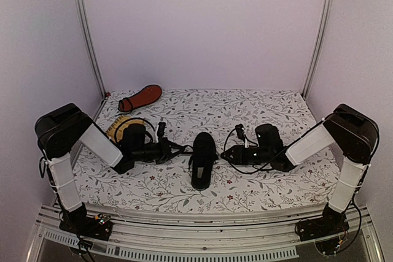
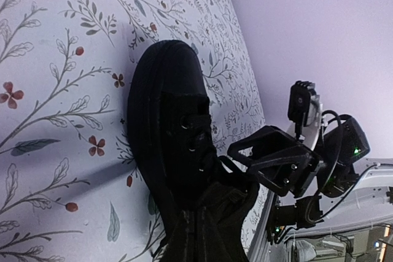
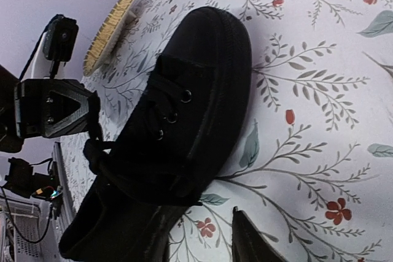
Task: Tie the shoes
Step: Pull the loops with the shoelace from the shoe.
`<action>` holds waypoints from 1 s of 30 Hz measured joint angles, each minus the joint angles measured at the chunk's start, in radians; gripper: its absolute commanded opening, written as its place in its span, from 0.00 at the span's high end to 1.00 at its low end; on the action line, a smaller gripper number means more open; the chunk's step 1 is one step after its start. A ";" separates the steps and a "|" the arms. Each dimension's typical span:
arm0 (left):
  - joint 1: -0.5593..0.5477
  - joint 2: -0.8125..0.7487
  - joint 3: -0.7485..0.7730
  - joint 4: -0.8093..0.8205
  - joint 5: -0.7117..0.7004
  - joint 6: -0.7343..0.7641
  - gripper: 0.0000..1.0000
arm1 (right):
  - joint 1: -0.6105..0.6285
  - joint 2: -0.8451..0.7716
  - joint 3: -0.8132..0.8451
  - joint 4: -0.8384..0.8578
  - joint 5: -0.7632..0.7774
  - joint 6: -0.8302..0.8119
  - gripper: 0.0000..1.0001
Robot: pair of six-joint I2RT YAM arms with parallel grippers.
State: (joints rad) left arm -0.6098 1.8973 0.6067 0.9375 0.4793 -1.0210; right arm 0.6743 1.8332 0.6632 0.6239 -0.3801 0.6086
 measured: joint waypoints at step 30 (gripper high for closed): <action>0.003 0.009 0.068 -0.037 0.055 0.027 0.70 | 0.047 0.052 0.187 -0.148 -0.106 -0.491 0.55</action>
State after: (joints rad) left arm -0.6071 1.9064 0.6750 0.9009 0.5343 -0.9943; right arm 0.7208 1.8854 0.8497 0.4763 -0.4862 0.1173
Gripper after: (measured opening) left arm 0.237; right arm 0.463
